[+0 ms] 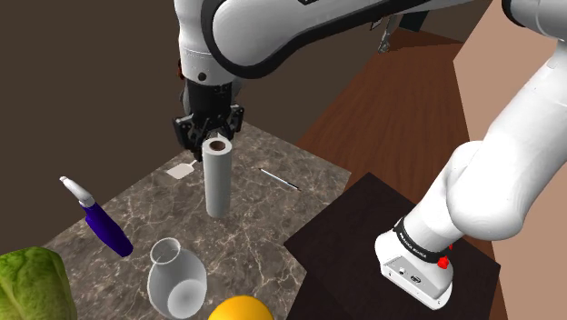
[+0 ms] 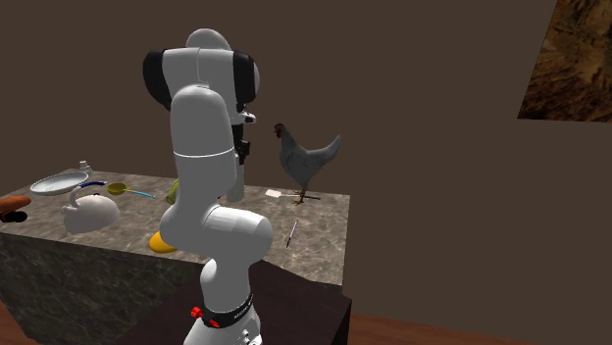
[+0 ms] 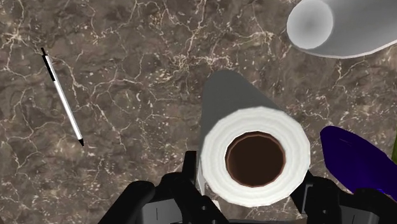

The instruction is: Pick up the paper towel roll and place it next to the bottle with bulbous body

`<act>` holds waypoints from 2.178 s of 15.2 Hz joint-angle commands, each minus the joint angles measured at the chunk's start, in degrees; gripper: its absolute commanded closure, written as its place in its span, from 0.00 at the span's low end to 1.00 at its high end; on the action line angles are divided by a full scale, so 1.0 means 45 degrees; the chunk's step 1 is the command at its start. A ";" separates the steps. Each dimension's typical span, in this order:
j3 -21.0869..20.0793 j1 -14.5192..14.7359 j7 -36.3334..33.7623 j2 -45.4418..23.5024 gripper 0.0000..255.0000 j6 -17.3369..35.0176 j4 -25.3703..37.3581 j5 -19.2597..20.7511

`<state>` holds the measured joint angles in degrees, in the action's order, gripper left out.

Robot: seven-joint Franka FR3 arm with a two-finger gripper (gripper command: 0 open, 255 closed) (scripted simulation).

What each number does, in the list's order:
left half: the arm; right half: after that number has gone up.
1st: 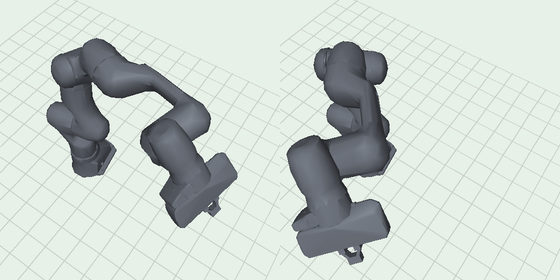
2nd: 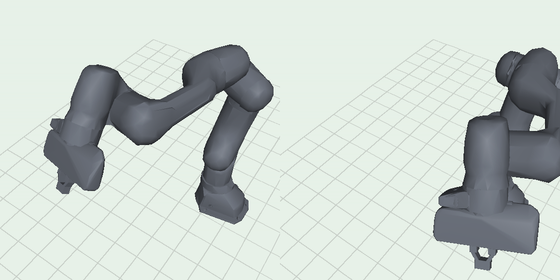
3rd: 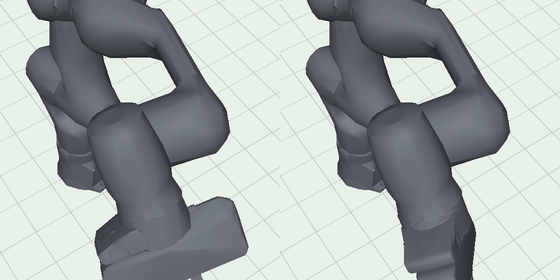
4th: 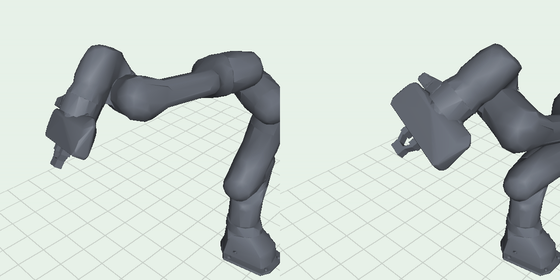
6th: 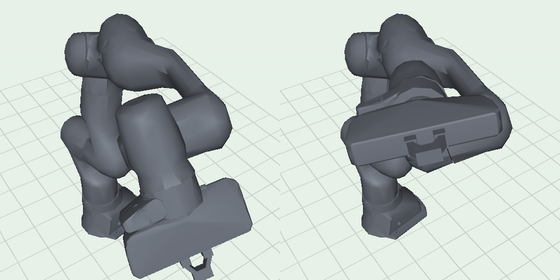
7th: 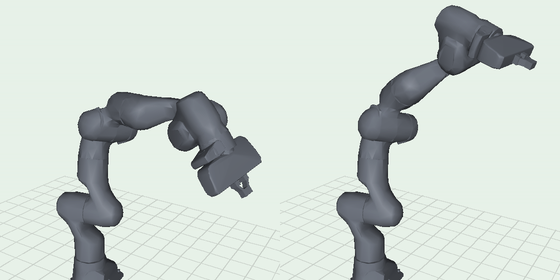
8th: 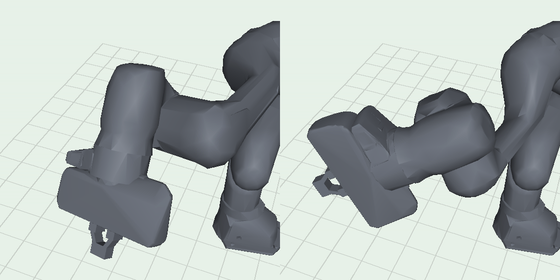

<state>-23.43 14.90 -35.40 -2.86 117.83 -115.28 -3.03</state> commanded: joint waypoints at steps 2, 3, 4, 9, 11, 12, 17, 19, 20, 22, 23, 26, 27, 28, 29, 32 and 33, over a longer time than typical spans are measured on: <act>-0.0002 0.0016 -0.0034 -0.0217 1.00 0.0513 -0.0303 0.0087; -0.0002 0.0022 -0.0046 -0.0288 1.00 0.0677 -0.0401 0.0115; -0.0002 0.0029 -0.0060 -0.0361 1.00 0.0839 -0.0495 0.0145; 0.0008 0.0066 -0.0145 -0.0767 1.00 0.1649 -0.0928 0.0318; 0.0017 0.0083 -0.0187 -0.0947 1.00 0.1970 -0.1082 0.0399; 0.0023 0.0093 -0.0210 -0.1041 1.00 0.2130 -0.1155 0.0442; 0.0062 0.0142 -0.0322 -0.1481 1.00 0.2828 -0.1445 0.0651; 0.0062 0.0142 -0.0323 -0.1484 1.00 0.2828 -0.1443 0.0652; 0.0062 0.0142 -0.0323 -0.1484 1.00 0.2828 -0.1442 0.0652; 0.0062 0.0142 -0.0323 -0.1484 1.00 0.2828 -0.1442 0.0652; 0.0062 0.0142 -0.0323 -0.1484 1.00 0.2828 -0.1442 0.0652; 0.0062 0.0142 -0.0323 -0.1484 0.00 0.2828 -0.1442 0.0652; 0.0062 0.0142 -0.0323 -0.1484 0.00 0.2828 -0.1442 0.0652; 0.0062 0.0142 -0.0323 -0.1484 0.00 0.2828 -0.1442 0.0652; 0.0062 0.0142 -0.0323 -0.1484 0.00 0.2828 -0.1442 0.0652; 0.0030 0.0058 -0.0156 -0.0986 0.00 0.2033 -0.1111 0.0415; 0.0024 0.0022 -0.0083 -0.0760 0.00 0.1631 -0.0920 0.0313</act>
<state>-23.26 15.10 -35.98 -7.12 126.81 -120.20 -1.23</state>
